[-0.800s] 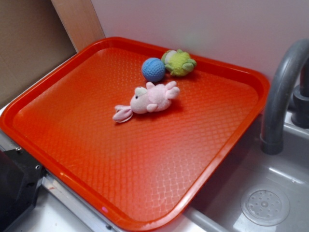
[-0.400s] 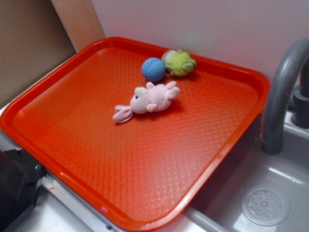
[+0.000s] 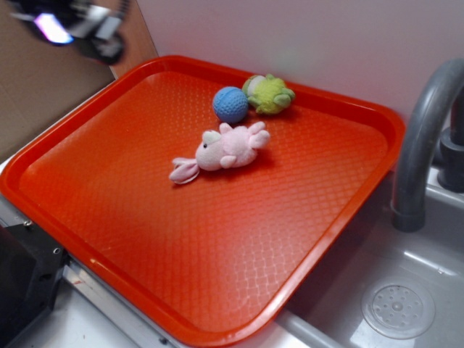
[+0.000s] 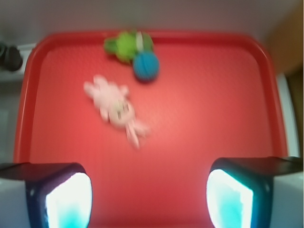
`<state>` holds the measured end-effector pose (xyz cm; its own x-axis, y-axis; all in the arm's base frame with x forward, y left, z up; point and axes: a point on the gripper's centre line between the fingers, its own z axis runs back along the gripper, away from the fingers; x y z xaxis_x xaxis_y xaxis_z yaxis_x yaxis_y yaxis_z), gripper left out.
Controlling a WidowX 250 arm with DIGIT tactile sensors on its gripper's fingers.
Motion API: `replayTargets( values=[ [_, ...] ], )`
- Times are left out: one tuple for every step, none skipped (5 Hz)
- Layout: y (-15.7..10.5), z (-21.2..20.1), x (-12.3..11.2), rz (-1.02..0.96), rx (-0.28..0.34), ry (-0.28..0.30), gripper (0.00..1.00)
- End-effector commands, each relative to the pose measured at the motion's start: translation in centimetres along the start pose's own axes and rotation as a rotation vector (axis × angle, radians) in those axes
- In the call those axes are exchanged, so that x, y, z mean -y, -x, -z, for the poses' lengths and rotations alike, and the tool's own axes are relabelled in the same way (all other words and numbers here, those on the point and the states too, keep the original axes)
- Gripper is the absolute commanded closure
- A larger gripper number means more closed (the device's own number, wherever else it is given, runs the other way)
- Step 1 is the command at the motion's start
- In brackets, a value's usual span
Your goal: Grab the blue ball.
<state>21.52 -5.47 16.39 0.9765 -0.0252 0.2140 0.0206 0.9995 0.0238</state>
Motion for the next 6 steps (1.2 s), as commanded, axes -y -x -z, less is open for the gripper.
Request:
replayTargets(
  values=[
    [-5.6, 10.0, -1.2, 0.067, 0.015, -0.029, 0.00],
    [-8.2, 12.5, -2.6, 0.083, 0.014, -0.046, 0.00],
    [-10.1, 13.8, -2.6, 0.185, 0.005, 0.029, 0.00],
    [-9.3, 13.6, -0.4, 0.141, -0.051, 0.181, 1.00],
    [-8.2, 12.0, -0.8, 0.114, -0.103, 0.065, 1.00],
    [-5.3, 6.3, -3.2, 0.065, -0.183, -0.090, 1.00]
  ],
)
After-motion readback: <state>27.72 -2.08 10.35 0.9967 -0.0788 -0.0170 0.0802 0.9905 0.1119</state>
